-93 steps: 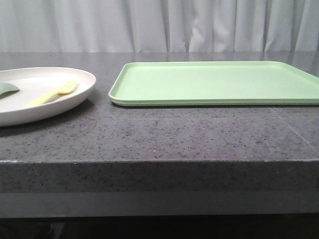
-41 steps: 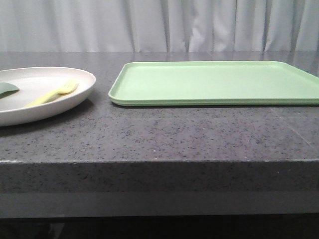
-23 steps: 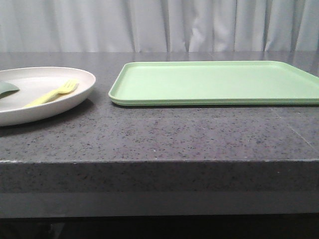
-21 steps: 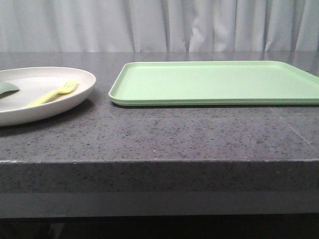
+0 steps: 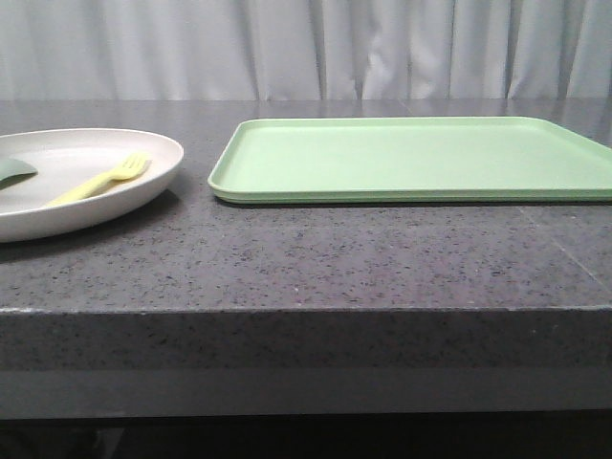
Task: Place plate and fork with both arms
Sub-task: 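Grip the white plate rim with the left gripper, then lift the plate and carry it over the green tray with left gripper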
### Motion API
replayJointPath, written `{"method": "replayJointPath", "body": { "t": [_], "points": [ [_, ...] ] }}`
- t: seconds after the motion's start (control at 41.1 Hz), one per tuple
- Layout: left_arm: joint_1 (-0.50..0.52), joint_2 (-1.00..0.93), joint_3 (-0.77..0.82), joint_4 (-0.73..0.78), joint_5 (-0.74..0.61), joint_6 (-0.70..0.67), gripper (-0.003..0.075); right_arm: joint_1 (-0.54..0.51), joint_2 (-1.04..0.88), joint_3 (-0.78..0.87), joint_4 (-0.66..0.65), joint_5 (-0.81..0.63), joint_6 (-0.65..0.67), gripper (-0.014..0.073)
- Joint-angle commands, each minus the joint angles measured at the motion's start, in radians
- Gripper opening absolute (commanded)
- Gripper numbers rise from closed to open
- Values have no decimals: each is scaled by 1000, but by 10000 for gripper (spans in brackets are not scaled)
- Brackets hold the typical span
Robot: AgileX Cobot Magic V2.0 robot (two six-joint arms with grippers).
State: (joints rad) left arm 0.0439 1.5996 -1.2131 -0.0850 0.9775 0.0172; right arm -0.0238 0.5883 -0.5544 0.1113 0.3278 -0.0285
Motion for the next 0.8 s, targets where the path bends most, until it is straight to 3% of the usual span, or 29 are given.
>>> {"method": "replayJointPath", "body": {
  "t": [0.0,0.146,0.219,0.486,0.778],
  "points": [
    [0,-30,-30,-48,-28,8,307,-5,6,-39,-3,-85,-7,643],
    [0,-30,-30,-58,-30,8,67,-5,6,-39,-3,-85,-7,643],
    [0,-30,-30,-58,-30,8,-16,-5,6,-39,-3,-85,-7,643],
    [54,-52,-68,-129,-26,30,-18,-5,6,-39,-3,-86,-7,643],
    [175,-94,-90,-616,7,278,-18,-5,6,-39,-3,-85,-7,643]
  ]
}}
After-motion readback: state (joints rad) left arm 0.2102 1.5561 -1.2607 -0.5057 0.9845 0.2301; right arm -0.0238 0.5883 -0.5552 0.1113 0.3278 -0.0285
